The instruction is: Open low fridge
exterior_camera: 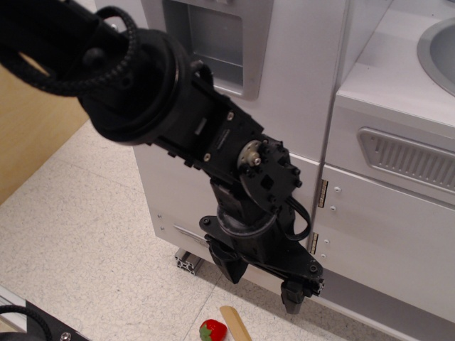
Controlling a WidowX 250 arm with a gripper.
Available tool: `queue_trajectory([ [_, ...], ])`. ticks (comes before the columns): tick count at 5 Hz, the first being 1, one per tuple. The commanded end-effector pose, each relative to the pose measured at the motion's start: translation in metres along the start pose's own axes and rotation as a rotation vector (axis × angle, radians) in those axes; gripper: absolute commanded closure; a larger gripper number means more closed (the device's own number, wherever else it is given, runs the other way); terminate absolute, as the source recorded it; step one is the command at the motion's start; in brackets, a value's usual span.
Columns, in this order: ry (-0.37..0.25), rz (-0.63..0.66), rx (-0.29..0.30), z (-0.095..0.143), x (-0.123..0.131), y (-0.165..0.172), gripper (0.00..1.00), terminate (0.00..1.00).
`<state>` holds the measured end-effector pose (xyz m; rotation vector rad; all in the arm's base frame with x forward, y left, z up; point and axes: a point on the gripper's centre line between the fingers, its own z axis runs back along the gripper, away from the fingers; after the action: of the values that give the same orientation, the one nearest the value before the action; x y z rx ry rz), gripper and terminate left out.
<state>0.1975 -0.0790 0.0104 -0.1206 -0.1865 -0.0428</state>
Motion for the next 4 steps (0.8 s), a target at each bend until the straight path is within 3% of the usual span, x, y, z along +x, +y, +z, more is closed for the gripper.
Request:
queue_trajectory([
  [1, 0.0, 0.0, 0.0, 0.0, 0.0, 0.0, 0.0, 0.0],
  [3, -0.057, 0.068, 0.073, -0.002, 0.023, 0.043, 0.0, 0.0],
  [4, -0.088, 0.078, 0.069, -0.016, 0.045, 0.055, 0.0, 0.0],
])
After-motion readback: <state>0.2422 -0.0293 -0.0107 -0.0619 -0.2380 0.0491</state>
